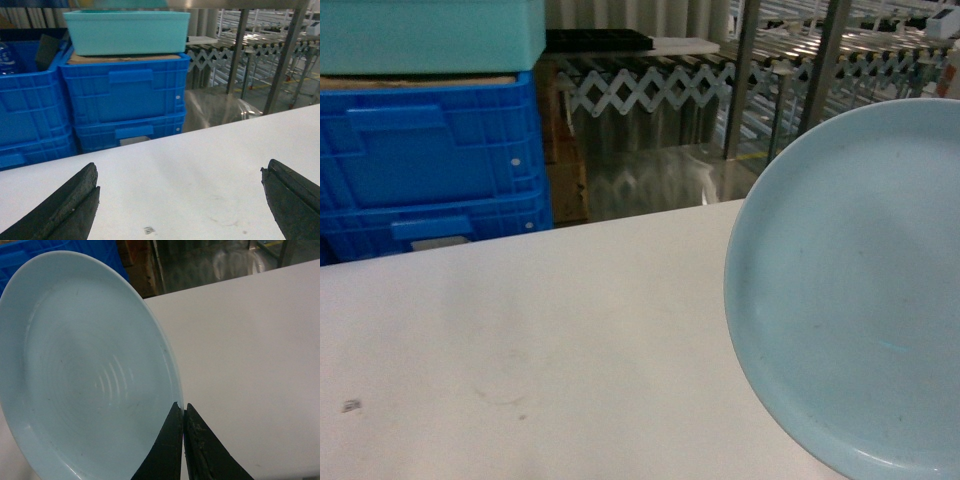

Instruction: Place blue tray on left shelf second layer neatly

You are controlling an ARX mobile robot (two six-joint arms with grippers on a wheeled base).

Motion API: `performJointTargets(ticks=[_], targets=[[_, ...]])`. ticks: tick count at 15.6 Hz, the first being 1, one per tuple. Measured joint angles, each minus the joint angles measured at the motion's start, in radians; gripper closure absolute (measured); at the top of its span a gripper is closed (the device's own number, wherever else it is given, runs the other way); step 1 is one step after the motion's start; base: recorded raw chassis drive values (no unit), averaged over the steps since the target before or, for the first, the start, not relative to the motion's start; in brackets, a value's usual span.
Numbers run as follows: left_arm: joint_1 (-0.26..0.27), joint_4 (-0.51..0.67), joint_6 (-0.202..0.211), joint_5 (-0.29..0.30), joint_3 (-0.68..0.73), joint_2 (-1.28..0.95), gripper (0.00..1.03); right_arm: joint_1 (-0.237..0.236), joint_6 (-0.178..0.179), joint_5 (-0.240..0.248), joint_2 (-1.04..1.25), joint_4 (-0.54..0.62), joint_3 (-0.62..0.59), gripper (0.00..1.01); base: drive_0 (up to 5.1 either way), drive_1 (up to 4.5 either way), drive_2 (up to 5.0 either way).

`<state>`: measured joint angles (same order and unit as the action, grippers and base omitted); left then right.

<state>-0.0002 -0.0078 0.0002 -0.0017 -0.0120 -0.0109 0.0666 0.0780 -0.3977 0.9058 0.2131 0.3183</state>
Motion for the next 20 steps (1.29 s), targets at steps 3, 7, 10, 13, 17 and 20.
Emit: performJointTargets(ticks=[3,7,10,13,17,20], targets=[[0.0,-0.001,0.0,0.001,0.0,0.0,0.05,0.0,0.0,0.001,0.0,-0.001,0.0,0.99,3.5,-4.21,-3.5],[0.0,0.005,0.0,0.002,0.0,0.0,0.05,0.0,0.0,0.0,0.0,0.0,0.0,0.99,3.6,-3.89,-3.9],[0.0,0.003,0.0,0.001,0.0,0.0,0.05,0.0,0.0,0.0,0.0,-0.002,0.0,0.99,3.5,-3.99,-4.0],[0.0,0.006,0.0,0.002,0.0,0.0,0.05,0.0,0.0,0.001,0.0,-0.002,0.0,0.99,3.4,-4.04,-4.0],[0.0,0.003,0.0,-0.001,0.0,0.0,0.05,0.0,0.0,0.001,0.0,-0.001,0.0,0.99,3.4,-4.04,-4.0],[0.0,0.003,0.0,0.002,0.0,0.0,0.05,0.0,0.0,0.001,0.0,-0.002,0.0,0.99,3.4,-4.04,-4.0]])
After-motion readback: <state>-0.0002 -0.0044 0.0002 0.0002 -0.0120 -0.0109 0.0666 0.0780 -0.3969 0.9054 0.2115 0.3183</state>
